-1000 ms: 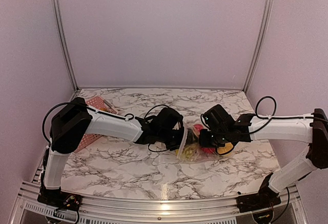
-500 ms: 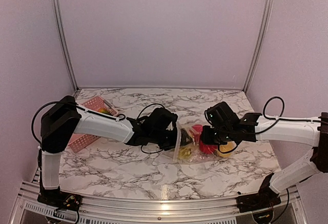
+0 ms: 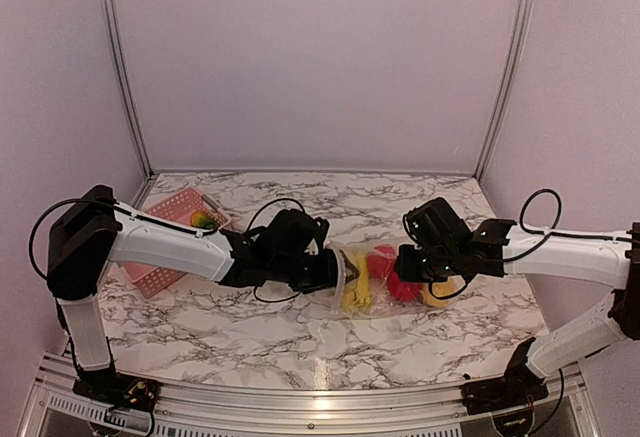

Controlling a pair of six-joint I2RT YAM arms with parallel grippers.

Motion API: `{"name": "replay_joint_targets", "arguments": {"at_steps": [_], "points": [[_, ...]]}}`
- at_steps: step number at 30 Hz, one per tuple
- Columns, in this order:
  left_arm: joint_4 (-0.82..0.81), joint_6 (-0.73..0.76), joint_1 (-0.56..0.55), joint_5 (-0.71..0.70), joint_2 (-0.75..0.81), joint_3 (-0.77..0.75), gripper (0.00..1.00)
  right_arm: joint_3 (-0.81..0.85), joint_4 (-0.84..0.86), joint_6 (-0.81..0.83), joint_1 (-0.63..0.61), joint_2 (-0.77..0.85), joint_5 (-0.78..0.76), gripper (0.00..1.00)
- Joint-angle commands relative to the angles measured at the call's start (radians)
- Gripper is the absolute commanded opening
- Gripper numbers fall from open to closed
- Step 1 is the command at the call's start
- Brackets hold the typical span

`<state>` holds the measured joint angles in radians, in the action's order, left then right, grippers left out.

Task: Open the zip-top bag and remove the fake food
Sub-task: Pick up the fake fruit from the zipper food storage bag.

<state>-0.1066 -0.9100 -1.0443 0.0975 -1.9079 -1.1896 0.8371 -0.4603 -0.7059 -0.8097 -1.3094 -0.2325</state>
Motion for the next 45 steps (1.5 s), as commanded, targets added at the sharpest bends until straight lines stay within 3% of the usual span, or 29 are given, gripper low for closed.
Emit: {"name": "replay_joint_targets", "arguments": {"at_steps": [1,37,45], "points": [[0.007,0.025,0.004,-0.034,0.065,0.027,0.62,0.039,-0.022,0.000,-0.006,0.015,-0.021,0.27],[-0.011,0.035,0.000,-0.046,-0.035,0.117,0.62,0.102,-0.044,0.017,-0.034,0.009,-0.025,0.29],[-0.028,0.030,0.000,-0.081,0.022,0.167,0.62,0.119,-0.060,0.019,-0.040,0.009,-0.036,0.29]]}}
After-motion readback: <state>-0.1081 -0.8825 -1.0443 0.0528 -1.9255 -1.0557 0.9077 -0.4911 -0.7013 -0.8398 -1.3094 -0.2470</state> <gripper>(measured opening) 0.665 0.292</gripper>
